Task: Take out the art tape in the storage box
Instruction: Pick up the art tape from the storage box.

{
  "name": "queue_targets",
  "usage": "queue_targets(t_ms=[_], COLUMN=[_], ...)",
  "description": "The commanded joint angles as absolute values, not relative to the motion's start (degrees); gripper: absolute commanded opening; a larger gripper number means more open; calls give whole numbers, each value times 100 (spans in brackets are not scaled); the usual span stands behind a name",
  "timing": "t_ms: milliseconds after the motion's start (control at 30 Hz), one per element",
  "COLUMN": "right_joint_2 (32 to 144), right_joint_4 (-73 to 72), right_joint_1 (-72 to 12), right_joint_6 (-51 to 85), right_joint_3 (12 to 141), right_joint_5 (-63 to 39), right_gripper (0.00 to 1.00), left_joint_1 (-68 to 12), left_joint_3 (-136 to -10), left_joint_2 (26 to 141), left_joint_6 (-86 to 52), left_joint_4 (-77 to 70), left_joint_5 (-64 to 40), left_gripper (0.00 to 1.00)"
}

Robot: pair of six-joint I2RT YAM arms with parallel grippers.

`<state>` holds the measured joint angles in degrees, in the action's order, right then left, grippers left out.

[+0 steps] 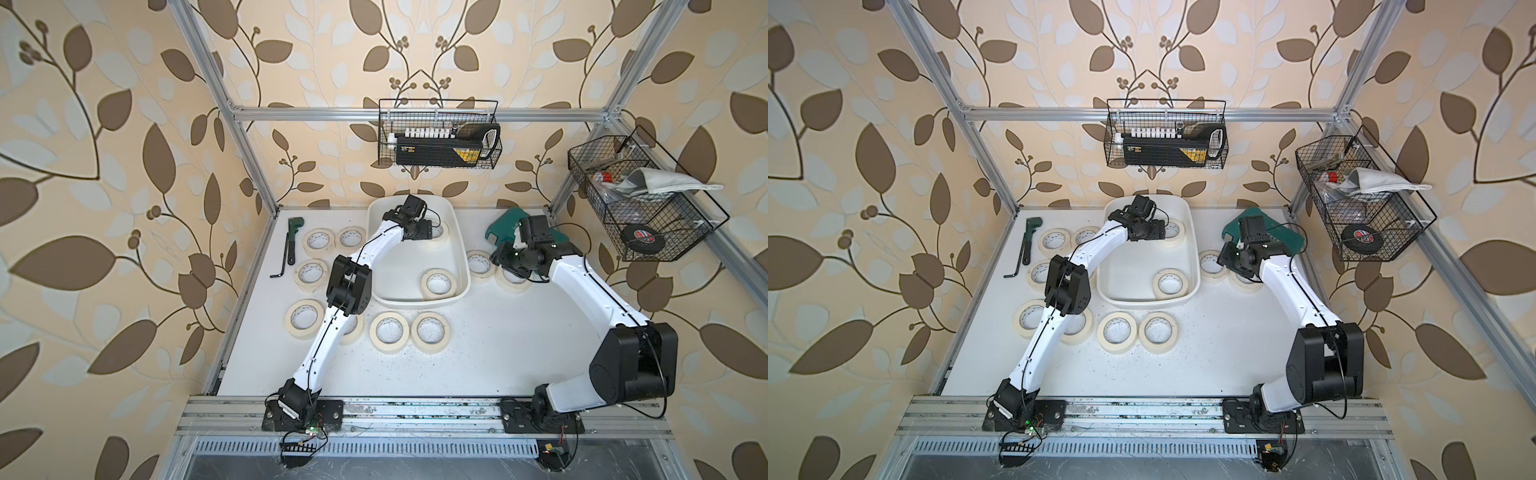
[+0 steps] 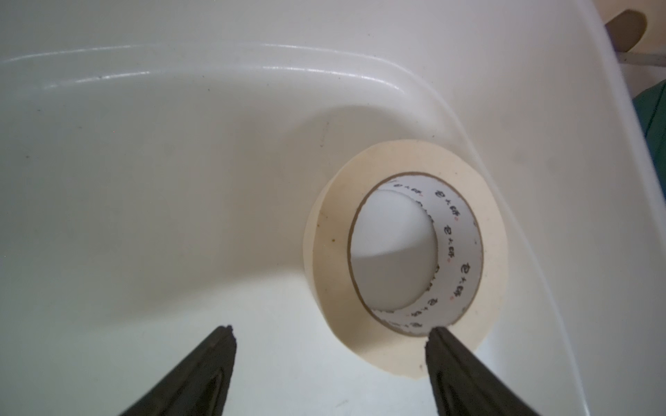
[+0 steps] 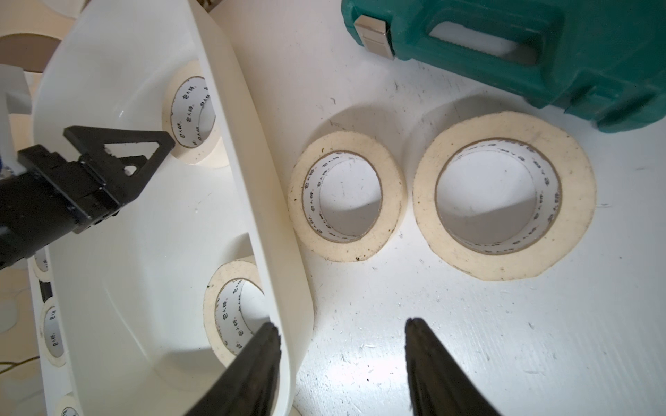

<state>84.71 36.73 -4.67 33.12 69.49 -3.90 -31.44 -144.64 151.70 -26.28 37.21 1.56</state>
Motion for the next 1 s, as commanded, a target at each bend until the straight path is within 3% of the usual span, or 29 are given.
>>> queue_targets(t_ms=[0, 967], right_joint_2=[8336, 8324], right_joint_4=[3803, 4013], right_joint_1=[-477, -488], right_joint_6=[3396, 3386], right_joint_3=[6980, 7198], right_joint_5=[-379, -434], right_gripper=[57, 55], left_joint_1=[-3120, -2868], left_joint_3=[-14869, -15043], left_joint_2=[15331, 15808], left_joint_6=[-2486, -2565], left_joint_4=[3273, 3075], left_joint_5=[369, 203], left_gripper=[83, 56])
